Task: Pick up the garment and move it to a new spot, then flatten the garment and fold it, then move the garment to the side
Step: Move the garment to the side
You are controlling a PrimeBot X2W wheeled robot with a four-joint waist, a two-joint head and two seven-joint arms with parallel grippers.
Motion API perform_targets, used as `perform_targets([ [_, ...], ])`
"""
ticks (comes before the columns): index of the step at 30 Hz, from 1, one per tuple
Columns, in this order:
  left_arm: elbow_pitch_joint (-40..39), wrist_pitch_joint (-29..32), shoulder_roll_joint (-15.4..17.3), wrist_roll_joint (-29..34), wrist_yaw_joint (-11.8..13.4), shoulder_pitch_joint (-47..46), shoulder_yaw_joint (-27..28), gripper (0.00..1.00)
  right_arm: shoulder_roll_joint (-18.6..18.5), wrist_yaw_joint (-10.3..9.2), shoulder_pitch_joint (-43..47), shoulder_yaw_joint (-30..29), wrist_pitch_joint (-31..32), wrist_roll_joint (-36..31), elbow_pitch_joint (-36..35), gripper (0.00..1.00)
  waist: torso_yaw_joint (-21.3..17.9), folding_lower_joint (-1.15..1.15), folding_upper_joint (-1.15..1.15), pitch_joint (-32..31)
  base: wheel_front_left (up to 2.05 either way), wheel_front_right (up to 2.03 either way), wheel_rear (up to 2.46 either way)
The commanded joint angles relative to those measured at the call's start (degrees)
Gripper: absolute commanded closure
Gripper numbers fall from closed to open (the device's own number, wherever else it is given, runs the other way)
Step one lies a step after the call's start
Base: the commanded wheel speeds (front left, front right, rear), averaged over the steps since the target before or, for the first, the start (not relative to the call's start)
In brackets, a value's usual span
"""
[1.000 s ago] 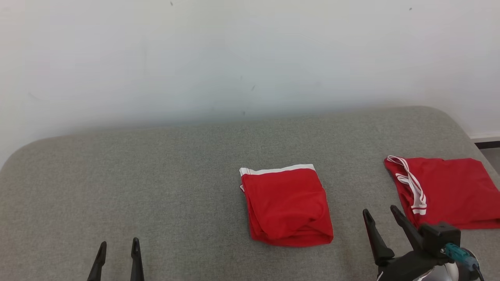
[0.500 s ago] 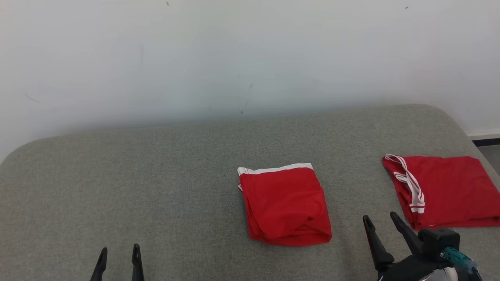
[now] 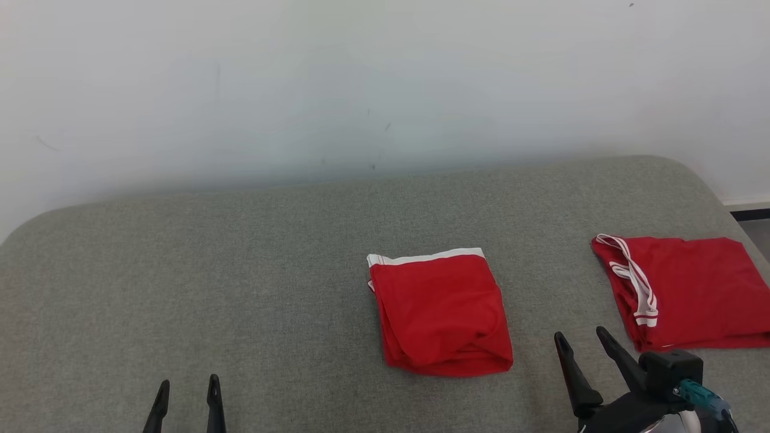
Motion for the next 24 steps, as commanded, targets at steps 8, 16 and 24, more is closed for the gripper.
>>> perform_targets([
  [8,-0.02,-0.15,-0.04,-0.3,-0.17,-0.44,-0.36,0.0,-0.48,-0.14,-1.35,0.13,0.86,0.49,0.08,0.0,0.99,0.0,-0.01,0.11,0.0,0.0,0.0],
  [16,-0.66,-0.15,-0.04,-1.61,0.37,-0.42,-2.34,0.0,-1.93,-0.14,-6.96,-1.13,7.68,2.58,0.14,0.0,3.65,0.0,-0.01,0.71,0.0,0.0,0.0],
  [24,-1.82,-0.15,-0.02,-2.7,0.51,-0.97,-5.66,0.0,-0.2,-0.14,-15.07,-8.11,22.07,0.24,7.54,0.0,8.9,0.0,-0.01,3.22,0.0,0.0,0.0],
])
